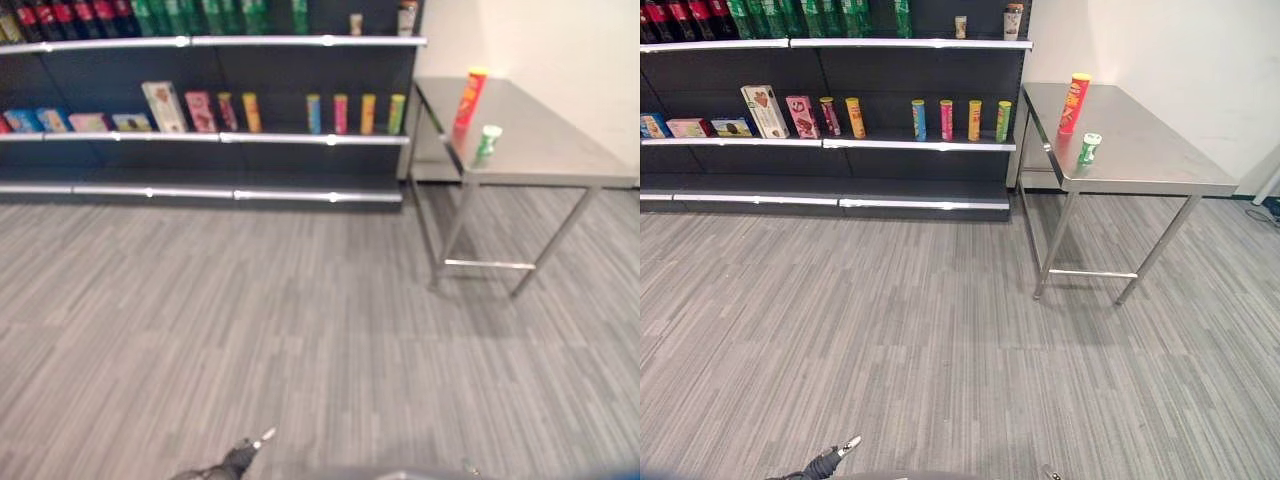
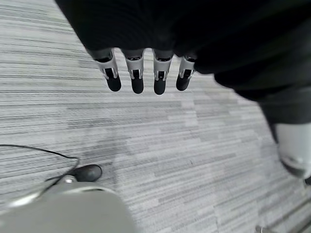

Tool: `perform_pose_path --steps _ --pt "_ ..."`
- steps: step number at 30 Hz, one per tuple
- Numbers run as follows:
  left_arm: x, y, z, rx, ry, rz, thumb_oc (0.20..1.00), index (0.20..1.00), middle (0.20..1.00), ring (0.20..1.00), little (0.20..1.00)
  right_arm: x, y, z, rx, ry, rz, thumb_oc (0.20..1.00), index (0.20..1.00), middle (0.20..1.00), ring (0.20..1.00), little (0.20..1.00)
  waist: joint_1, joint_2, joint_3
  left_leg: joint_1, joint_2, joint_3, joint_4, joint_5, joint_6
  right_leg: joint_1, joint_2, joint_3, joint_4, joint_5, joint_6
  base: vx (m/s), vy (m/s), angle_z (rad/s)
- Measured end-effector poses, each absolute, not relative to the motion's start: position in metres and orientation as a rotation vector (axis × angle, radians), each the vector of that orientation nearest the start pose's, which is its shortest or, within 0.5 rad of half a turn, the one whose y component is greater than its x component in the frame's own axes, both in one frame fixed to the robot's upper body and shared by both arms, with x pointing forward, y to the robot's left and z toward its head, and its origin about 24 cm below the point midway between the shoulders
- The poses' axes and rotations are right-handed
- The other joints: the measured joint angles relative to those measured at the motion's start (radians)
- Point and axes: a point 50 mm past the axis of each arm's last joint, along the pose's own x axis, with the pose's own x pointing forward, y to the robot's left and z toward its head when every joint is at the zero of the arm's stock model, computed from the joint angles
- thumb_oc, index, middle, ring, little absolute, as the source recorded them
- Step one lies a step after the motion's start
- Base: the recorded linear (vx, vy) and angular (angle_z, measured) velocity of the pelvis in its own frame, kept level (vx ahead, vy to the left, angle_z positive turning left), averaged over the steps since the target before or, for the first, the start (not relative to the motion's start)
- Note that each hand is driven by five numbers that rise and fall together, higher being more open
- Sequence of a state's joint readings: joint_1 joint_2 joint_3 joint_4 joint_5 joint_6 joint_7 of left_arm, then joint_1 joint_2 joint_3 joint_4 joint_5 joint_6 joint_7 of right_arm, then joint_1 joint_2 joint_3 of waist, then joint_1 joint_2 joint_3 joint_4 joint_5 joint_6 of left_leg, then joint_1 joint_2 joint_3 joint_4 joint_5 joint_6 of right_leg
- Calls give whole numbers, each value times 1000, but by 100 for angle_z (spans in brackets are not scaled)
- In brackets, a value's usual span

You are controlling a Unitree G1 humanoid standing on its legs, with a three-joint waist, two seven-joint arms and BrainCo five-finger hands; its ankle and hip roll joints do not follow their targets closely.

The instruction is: Put the goods on the table back onto the shelves and tidy them up.

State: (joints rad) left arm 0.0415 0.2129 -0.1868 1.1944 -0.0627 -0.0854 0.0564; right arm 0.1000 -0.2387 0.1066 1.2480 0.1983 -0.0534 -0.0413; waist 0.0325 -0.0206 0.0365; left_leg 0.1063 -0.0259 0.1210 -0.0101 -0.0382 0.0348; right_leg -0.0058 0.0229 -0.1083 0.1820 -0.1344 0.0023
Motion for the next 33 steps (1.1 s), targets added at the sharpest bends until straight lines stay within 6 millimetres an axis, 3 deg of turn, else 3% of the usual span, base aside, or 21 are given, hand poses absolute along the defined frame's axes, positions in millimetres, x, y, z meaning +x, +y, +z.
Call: perform_pose_path --steps 4,33 --pt "87 219 -163 272 1149 37 1000 1000 1000 1000 1000 51 -241 -166 -128 1270 -231 1000 1000 1000 1000 1000 0 1 9 10 8 -1 -10 2 -4 27 11 -8 -44 23 -20 -4 1 4" --pt "92 218 -162 268 1137 38 1000 1000 1000 1000 1000 63 -242 -164 -131 1243 -228 1000 1000 1000 1000 1000 1 11 63 20 14 1 -39 5 -10 34 20 -5 -70 16 -5 -1 -14 0"
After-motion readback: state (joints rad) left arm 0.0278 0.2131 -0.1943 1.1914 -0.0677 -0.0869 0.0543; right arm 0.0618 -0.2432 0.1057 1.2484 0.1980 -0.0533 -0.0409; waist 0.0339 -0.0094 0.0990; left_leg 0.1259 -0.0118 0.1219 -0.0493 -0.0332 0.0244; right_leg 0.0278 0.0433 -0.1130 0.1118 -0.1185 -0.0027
